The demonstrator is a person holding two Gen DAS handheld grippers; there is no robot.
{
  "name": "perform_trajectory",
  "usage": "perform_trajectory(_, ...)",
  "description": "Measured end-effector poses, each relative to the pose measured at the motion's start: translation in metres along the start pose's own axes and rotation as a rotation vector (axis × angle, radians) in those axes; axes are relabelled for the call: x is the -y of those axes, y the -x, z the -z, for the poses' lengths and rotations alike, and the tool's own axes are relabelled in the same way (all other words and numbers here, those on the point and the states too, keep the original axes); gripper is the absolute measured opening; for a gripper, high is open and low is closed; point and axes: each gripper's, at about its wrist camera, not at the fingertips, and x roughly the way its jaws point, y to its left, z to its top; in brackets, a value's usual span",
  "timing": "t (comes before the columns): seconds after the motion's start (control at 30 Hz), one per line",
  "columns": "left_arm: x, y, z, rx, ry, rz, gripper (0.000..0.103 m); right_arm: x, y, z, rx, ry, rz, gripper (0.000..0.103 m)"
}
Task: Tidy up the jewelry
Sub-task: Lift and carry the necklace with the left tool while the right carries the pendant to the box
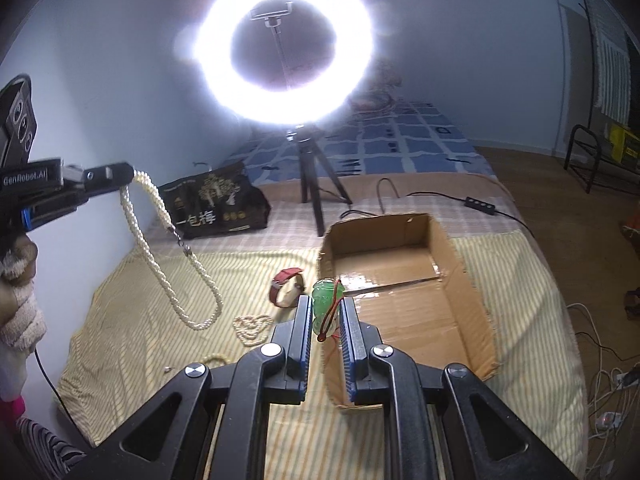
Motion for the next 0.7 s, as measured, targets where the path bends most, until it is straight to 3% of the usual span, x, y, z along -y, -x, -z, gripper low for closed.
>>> perform_trajectory(0.33,0.049,-0.038,-0.027,-0.010,-0.051,0.048,0.005,0.037,0.000,-0.007,0.003,-0.046,0.036,0.012)
perform_trajectory(0.7,0.089,-0.097,-0.035,-0.055,-0.081,0.070,0.005,0.063,-0.017,0.001,-0.045,-0.051,0.073,0.012)
